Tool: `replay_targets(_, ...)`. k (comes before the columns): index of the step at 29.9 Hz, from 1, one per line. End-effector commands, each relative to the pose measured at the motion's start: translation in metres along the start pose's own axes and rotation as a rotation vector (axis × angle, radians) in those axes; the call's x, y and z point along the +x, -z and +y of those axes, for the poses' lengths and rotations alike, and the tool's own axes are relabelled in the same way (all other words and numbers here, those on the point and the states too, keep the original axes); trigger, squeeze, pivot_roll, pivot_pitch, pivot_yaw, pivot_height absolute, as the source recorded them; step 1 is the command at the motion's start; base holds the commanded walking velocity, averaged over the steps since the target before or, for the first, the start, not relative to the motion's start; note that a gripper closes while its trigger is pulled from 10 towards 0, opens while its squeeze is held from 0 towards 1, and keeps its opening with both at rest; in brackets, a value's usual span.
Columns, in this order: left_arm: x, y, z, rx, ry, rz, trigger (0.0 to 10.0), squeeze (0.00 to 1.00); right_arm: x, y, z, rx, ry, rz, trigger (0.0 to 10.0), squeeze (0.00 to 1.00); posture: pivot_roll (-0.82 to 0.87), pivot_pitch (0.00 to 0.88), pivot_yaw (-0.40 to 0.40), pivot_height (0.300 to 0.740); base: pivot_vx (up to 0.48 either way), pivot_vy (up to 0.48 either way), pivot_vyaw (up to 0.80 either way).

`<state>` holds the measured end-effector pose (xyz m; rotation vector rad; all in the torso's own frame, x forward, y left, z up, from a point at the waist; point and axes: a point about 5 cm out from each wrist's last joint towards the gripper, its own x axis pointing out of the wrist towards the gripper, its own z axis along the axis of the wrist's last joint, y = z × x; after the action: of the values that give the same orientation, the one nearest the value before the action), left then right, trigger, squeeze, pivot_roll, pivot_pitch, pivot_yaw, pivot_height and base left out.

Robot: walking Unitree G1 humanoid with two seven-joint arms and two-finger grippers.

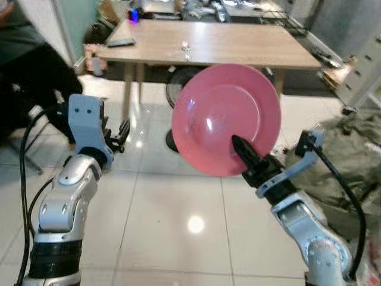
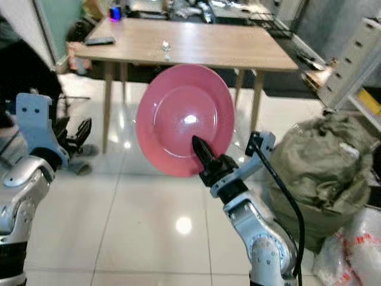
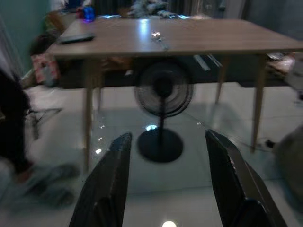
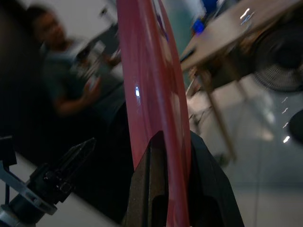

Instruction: Setting the table

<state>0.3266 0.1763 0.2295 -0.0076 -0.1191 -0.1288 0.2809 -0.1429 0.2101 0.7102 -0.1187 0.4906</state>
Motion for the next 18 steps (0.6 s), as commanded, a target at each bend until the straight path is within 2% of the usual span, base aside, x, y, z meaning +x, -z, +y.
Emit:
replay_targets(1, 0.0008, 0.0, -0.0037, 0.015, 0.017, 0.002, 10.0, 0.0, -0.0015, -0.0021, -0.003, -0.005, 0.021, -0.01, 10.0, 0.0, -0.04, 0.0, 0.071, 0.74, 0.48, 0.0, -0.43)
replay_targets(18, 0.0012, 0.0008, -0.0037, 0.02, 0.018, 0.005, 10.0, 0.0, -0.0011, -0.0035, -0.006, -0.015, 0.046, -0.018, 10.0, 0.0, -0.04, 0.0, 0.072, 0.74, 0.48, 0.0, 0.0)
